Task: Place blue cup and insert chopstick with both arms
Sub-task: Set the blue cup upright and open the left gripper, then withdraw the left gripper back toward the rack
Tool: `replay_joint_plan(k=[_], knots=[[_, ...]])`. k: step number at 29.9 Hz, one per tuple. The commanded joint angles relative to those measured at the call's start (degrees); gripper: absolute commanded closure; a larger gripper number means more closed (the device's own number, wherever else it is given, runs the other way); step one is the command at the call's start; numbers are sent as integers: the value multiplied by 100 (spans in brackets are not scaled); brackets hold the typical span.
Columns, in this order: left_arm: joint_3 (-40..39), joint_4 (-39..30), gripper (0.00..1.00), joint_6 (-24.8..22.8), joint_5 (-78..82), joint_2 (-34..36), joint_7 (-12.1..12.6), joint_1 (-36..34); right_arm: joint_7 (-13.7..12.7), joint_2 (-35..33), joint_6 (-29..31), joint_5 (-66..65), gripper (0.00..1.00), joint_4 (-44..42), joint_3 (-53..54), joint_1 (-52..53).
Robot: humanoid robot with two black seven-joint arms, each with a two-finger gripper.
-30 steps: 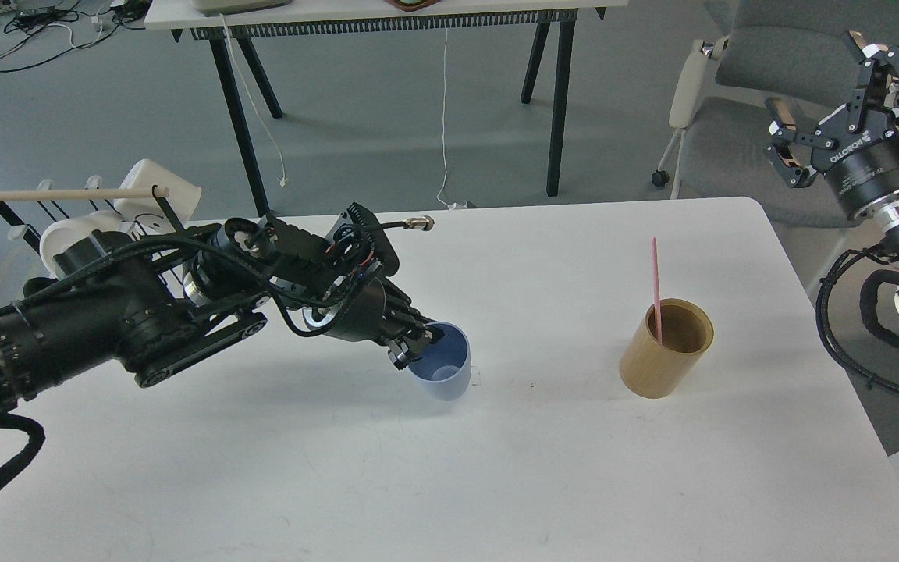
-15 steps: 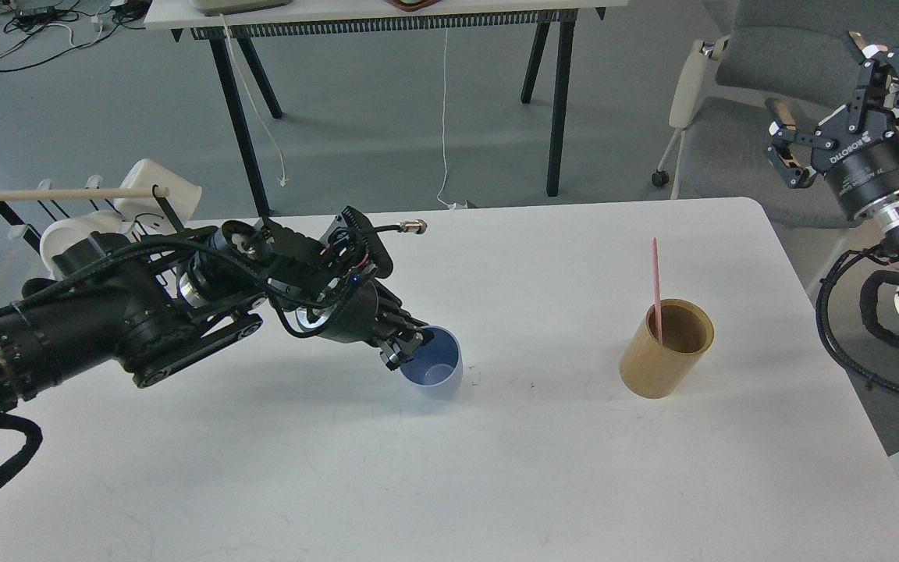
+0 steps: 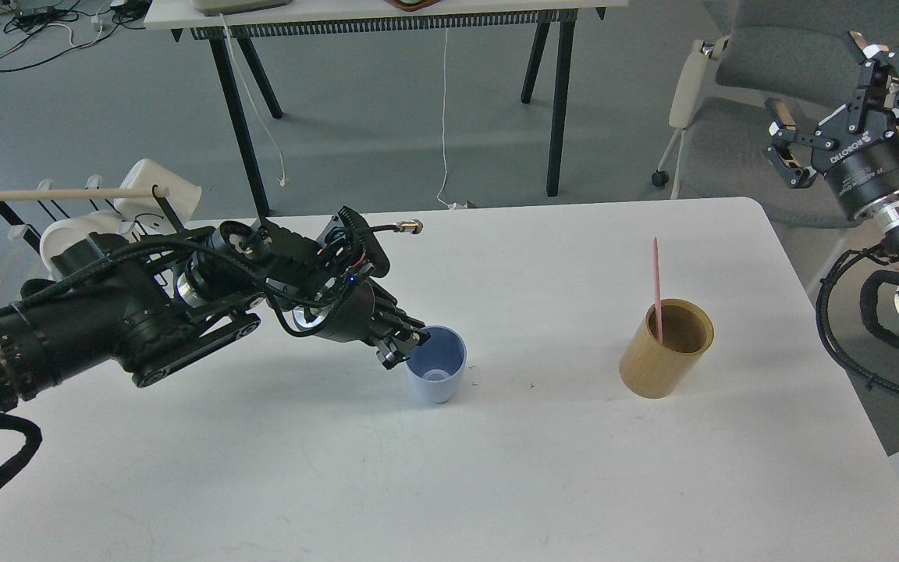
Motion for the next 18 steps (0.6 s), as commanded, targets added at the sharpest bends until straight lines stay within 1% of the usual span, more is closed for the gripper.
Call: replay_joint_plan(k=[1,6,9,10,11,14,16,18], knots=[[0,0,75,0,0,-1,0,-31,0,0,0,0,1,0,0,0],[-88,-18,54,0,0,-1,0,-127,0,9,0,-9,1,0,-9,0],[-167,-18,32,0,0,34,0,-224,0,-9,0,-18,1,9,-79,9],[-280,-18,22,0,0,43,0,-233,0,-18,0,-52,1,9,-97,9],[-429,-26,18,0,0,52,0,-241,0,-35,0,-105,1,9,-97,9],[-956,-26,16,0,0,104,0,-233,0,-202,0,-341,1,53,-237,44],[-1474,-26,16,0,-158,192,0,-154,0,-386,0,-833,1,201,-369,97],[-2037,-26,16,0,-754,341,0,-5,0,-667,0,-1500,2,491,-378,97]])
